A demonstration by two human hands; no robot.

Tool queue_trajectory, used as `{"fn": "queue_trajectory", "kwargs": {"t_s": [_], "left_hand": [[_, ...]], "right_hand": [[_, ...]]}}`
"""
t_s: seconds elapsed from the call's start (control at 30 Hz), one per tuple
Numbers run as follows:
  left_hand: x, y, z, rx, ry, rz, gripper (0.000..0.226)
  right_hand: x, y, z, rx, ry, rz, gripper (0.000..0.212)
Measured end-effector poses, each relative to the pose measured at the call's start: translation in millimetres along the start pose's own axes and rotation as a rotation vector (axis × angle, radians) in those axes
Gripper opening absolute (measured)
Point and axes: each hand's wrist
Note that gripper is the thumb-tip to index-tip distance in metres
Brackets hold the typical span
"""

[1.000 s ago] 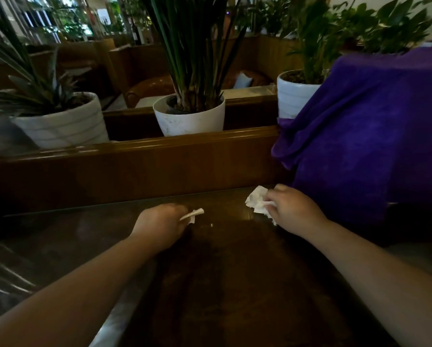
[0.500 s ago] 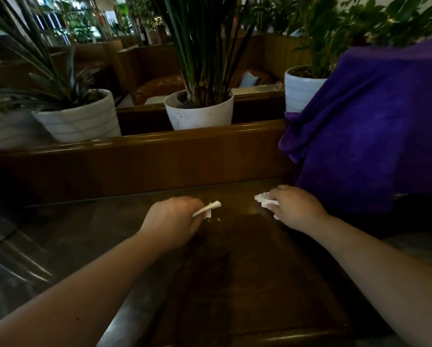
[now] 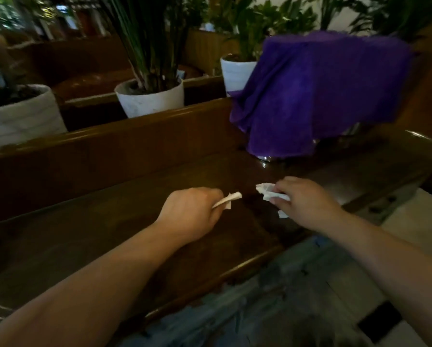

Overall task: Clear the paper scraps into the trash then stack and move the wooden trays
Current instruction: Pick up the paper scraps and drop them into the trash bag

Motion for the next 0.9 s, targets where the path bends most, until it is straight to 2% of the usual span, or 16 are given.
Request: {"fn": "queue_trajectory", "kwargs": {"t_s": [0.23,0.37,0.5,0.73,0.9], "left_hand": [[-27.2,43.2,-60.7,-0.110,0.260,0.055,0.024],[-46.0,66.9,-123.3,-0.148,0.427,0.118,0.023],[-58.4,90.6,-187.3,-0.161,0.525,0.162,0.029],[-75.8,150.1,-286.7,-0.140,0.589,0.250,0.026],[-90.8,206.9,-355.8,-0.174,0.547,0.331,0.024]], "right_hand": [[-136.6,-26.3,29.2,-0.118,0.230,-0.022,0.018],[-224.7,-45.6,36.0,-0.076,0.376,-0.001,0.018],[-293.3,-45.9,28.8,-0.060,0.530,-0.058,0.017],[-399.7,-15.8,-13.1,0.119,0.708,-0.154,0.010],[-467.9,8.5,-53.4,0.315,0.879,-0.196,0.007]]}}
Point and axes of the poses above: each hand's wrist, its own x-axis towards the middle knuckle, its own y-axis out of the palm, z = x × y, and after that the axes turned 15 degrees about -y, right-handed
